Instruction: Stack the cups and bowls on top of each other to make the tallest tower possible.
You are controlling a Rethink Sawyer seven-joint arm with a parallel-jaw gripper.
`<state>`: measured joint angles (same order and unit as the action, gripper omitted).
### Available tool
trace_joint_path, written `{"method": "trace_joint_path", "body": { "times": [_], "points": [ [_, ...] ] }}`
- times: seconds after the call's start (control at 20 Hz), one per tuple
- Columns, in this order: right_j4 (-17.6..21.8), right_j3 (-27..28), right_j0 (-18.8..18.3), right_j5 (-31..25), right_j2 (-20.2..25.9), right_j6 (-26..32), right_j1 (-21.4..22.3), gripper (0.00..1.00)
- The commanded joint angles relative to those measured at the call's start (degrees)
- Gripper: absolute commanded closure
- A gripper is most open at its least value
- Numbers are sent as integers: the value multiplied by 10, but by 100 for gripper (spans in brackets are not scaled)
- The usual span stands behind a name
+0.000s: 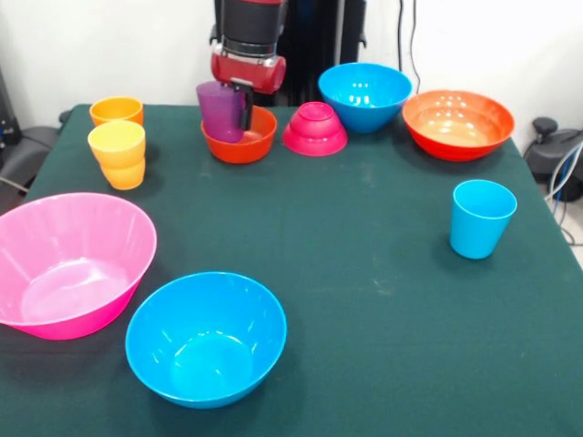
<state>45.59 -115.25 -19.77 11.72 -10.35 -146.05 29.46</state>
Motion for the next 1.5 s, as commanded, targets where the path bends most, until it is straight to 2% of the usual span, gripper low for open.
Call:
{"method": "trace_joint_path", "body": {
  "times": [0.05,0.2,0.35,0.45,0.6,1.15,1.5],
  "points": [
    [-7,61,-16,-76,111,9,-5,100],
    [-13,95,-15,-73,124,9,-37,100],
    [-16,142,-11,-61,133,7,-88,100],
    [-23,168,0,-47,126,1,-114,100],
    [-28,183,10,-43,122,-3,-120,100],
    [-6,167,-56,-150,221,52,-56,100],
    [2,153,-81,-185,264,69,-29,100]
  ]
}}
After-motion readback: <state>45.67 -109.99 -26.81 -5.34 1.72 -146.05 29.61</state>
